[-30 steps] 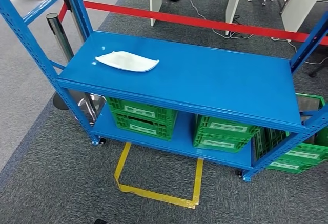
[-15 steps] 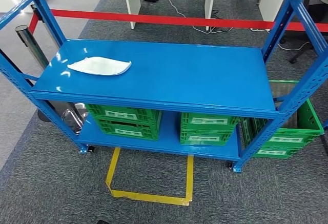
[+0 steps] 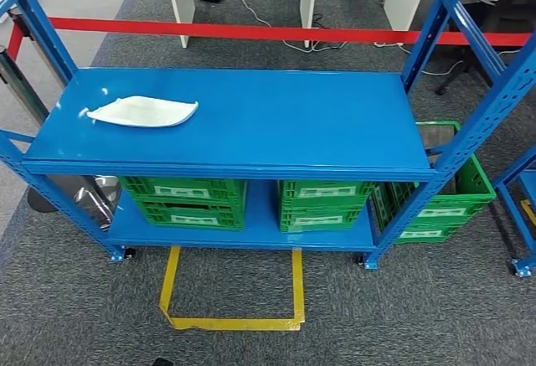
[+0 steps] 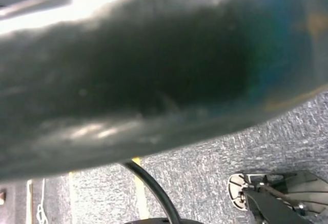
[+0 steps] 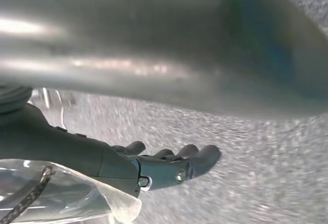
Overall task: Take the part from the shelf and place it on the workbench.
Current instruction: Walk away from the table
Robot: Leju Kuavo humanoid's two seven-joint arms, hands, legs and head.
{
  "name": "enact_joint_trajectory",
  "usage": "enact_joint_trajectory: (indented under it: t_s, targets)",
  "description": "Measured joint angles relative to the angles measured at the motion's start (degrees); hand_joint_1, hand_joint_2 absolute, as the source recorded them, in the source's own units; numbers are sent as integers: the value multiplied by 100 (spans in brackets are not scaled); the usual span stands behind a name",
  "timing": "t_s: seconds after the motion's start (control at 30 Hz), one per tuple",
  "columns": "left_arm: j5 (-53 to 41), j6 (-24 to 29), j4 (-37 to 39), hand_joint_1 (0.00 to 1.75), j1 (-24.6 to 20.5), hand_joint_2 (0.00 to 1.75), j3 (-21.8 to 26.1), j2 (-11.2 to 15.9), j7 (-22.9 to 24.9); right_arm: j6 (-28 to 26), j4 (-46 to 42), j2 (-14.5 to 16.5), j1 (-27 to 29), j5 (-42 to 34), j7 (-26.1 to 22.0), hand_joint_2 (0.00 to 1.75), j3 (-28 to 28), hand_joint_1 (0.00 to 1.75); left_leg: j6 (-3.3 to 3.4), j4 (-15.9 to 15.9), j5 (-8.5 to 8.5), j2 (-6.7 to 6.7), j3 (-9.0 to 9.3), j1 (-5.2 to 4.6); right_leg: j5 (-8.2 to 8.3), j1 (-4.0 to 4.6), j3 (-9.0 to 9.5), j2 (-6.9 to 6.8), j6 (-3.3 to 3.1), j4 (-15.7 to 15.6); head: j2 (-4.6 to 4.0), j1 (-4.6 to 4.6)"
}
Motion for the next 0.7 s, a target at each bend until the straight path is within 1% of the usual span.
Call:
enact_joint_trajectory:
  t_s: [0.03,0.07,0.1,0.13,0.17,0.23,0.27,0.3,0.33,0.37,0.4,0.43,0.47,0.5,0.53,0.57,0.6,0.63,0.67,0.7]
  targets:
    - [-1,0,0,0,-3,0,1,-3,0,-2,-1,-5,5,-1,1,0,3,0,-14,9,-10,31,7,1,210,-3,199,-47,-1,-382,0,1]
    - [-1,0,0,0,-6,0,1,-4,0,-3,-1,-10,4,-1,1,0,7,0,-38,24,-25,59,13,-8,372,2,420,-139,-9,-816,0,3]
    - [-2,0,0,0,-8,0,2,-6,0,-4,-1,-14,-3,-1,-1,0,12,0,-67,43,-43,83,16,-24,489,6,609,-203,-37,-1169,0,-2]
    - [-2,1,0,0,-11,0,3,-7,0,-5,-1,-18,-12,1,-2,0,17,0,-96,60,-56,106,18,-41,538,12,719,-248,-71,-1383,0,-13]
    - [-2,1,0,0,-13,0,6,-6,0,-5,0,-18,-17,2,-2,0,21,0,-122,71,-62,129,19,-56,530,22,750,-258,-108,-1446,1,-22]
    - [-2,2,0,0,-17,0,11,-5,0,-5,0,-17,-7,5,-2,0,25,0,-167,81,-71,163,24,-52,554,20,734,-187,-182,-1446,0,-33]
    - [-2,2,0,0,-18,0,13,-5,0,-5,-1,-17,-1,5,-1,0,27,0,-197,130,-125,135,13,-42,567,14,737,-160,-216,-1452,0,-35]
    - [-2,2,0,0,-18,0,15,-4,0,-5,-1,-17,2,5,-1,0,30,0,-226,268,-239,83,-35,-32,582,4,739,-133,-250,-1461,0,-41]
    - [-2,2,0,0,-16,0,18,-4,0,-10,-1,-17,-2,4,0,0,33,0,-253,526,-414,16,-135,-22,596,-5,748,-106,-279,-1467,0,-46]
    - [-2,2,0,0,-14,0,21,-3,0,-14,-2,-18,-5,3,0,0,37,0,-270,899,-623,-45,-286,-15,602,-2,740,-74,-295,-1465,0,-52]
    - [-2,2,0,0,-10,0,24,-3,0,-19,-2,-18,-6,2,0,0,40,0,-277,1309,-809,-74,-457,-10,606,3,734,-37,-305,-1463,0,-52]
    - [-2,2,0,0,-3,0,26,-3,1,-23,-2,-18,-5,1,0,0,43,0,-277,1628,-916,-87,-591,-8,608,10,731,2,-309,-1461,0,-50]
    - [-2,2,0,0,3,0,27,-3,1,-22,-2,-18,-1,1,0,0,45,0,-268,1762,-909,-93,-648,-8,609,17,733,46,-310,-1460,1,-51]
    - [-2,2,0,0,8,0,27,-3,2,-23,-2,-18,2,1,-1,0,48,0,-250,1662,-783,-99,-604,-10,609,24,739,86,-311,-1458,1,-51]
    - [-2,2,0,0,10,0,27,-3,2,-28,-2,-18,3,1,-5,0,54,0,-220,1349,-570,-111,-465,-14,609,29,750,122,-311,-1457,1,-52]
    - [-2,2,0,0,8,0,27,-2,2,-39,-1,-17,6,1,-9,0,66,0,-178,930,-346,-136,-284,-24,609,30,757,152,-309,-1458,1,-52]
    - [-2,2,0,0,3,0,28,2,2,-53,-1,-14,7,2,-11,0,88,0,-139,544,-186,-163,-121,-35,607,39,757,173,-299,-1451,0,-51]
    - [-3,3,0,0,-7,0,30,3,2,-68,-1,-12,9,2,-10,0,119,0,-137,258,-96,-187,-10,-39,599,50,742,189,-292,-1435,0,-50]
    - [-4,3,0,0,-16,0,31,-1,2,-81,0,-11,12,3,-3,0,154,0,-152,107,-76,-206,39,-43,595,56,722,196,-288,-1424,1,-44]
    - [-6,3,0,0,-20,0,31,-5,3,-88,-1,-10,14,4,7,0,188,0,-178,65,-87,-209,44,-44,594,64,705,199,-280,-1417,1,-41]
